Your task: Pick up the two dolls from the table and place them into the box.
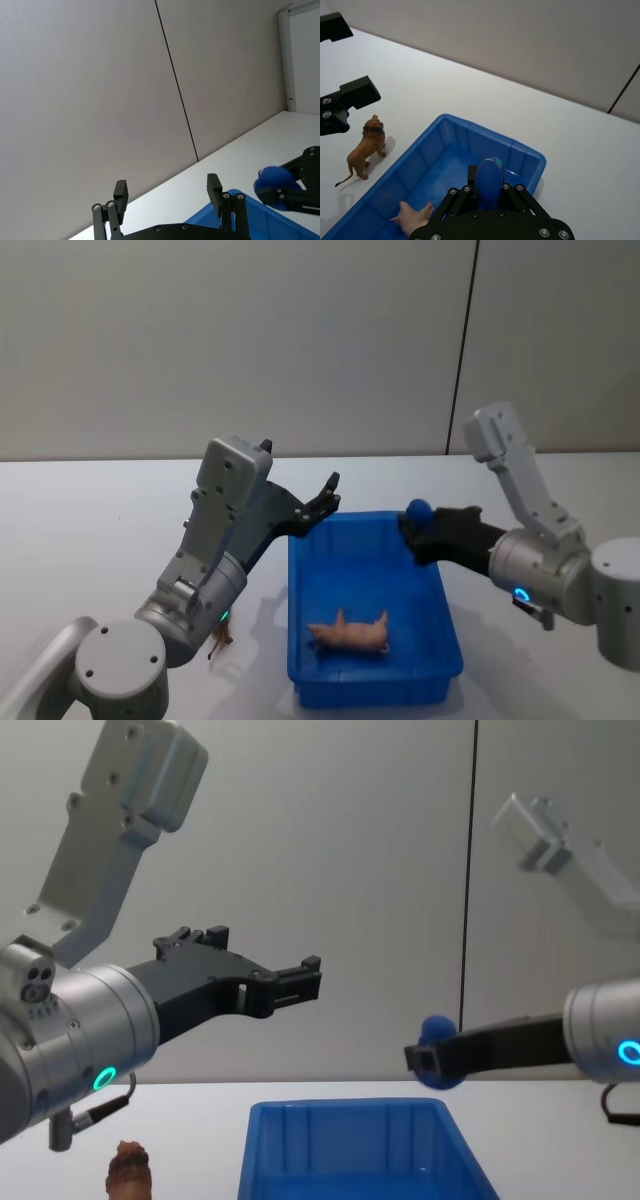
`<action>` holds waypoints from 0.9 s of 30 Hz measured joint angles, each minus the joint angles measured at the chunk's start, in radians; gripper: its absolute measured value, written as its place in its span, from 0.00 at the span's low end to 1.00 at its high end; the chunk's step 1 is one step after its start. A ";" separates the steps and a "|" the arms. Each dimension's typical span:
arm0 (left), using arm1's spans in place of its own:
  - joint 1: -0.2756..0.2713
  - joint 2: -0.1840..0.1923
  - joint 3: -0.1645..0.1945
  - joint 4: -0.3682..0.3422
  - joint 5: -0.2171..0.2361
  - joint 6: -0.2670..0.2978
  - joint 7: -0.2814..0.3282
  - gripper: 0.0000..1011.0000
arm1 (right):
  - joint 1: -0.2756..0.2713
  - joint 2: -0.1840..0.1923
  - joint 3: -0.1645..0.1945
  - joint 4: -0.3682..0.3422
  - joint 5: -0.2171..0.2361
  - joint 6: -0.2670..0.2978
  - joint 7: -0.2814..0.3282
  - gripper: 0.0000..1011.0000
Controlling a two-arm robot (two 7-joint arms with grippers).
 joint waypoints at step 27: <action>0.000 0.000 0.000 0.000 0.000 0.000 0.000 0.99 | 0.051 -0.032 -0.019 0.110 0.035 0.120 0.080 0.16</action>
